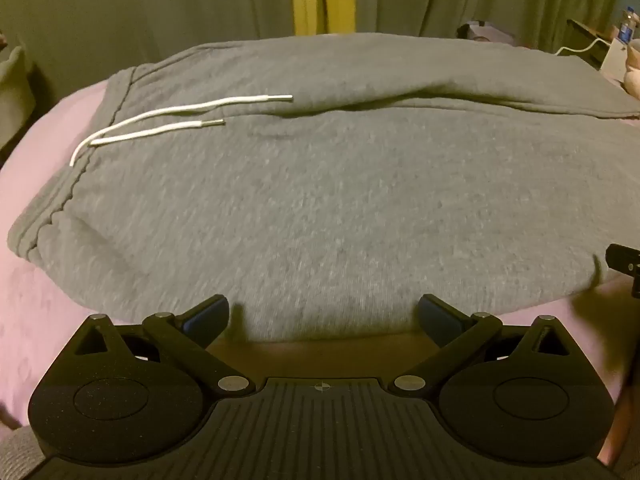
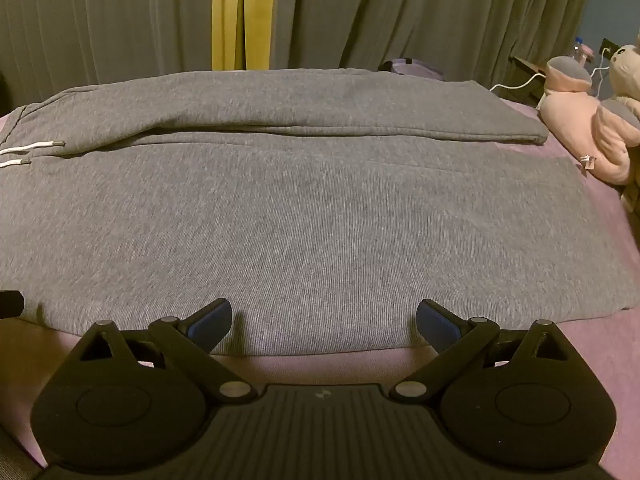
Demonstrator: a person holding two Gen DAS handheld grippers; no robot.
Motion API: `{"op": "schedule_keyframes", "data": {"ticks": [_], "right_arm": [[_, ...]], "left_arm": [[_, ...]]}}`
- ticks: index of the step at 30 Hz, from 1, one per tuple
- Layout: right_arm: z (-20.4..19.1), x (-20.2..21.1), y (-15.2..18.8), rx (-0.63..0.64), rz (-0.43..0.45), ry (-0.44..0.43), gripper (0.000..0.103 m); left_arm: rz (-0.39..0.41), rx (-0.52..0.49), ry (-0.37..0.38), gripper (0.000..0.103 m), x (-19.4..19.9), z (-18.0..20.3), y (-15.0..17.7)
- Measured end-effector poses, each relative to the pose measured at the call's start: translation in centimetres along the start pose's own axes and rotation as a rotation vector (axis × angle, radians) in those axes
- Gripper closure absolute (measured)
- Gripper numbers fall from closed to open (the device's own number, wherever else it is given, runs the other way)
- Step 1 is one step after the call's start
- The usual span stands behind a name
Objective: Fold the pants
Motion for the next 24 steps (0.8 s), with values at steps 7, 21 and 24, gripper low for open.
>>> {"op": "schedule_keyframes", "data": {"ticks": [7,21,24], "right_arm": [[0.07,0.09,0.02,-0.002,0.002,-0.001,0.004],[0.19,-0.02,0.04,-0.003,-0.001,-0.004,0.004],[0.19,-0.01,0.04,-0.003,0.0,-0.004,0.004]], "left_arm": [[0.0,0.002,-0.005,0.0,0.16,0.09,0.04],[-0.012,0.007,-0.007,0.0,-0.09,0.02,-0.09],[-0.011,0.007,-0.006,0.0,-0.29,0.12,0.0]]}}
Point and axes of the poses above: each gripper's, at about its wrist camera, not at the fingertips, and x roughly against the way its jaws point, z to its right, y to its underside, the point moved 1 cm from there along -x, roughly the way its jaws point, and after that the axes turned 3 degrees about -z, right-handed, at the moved point
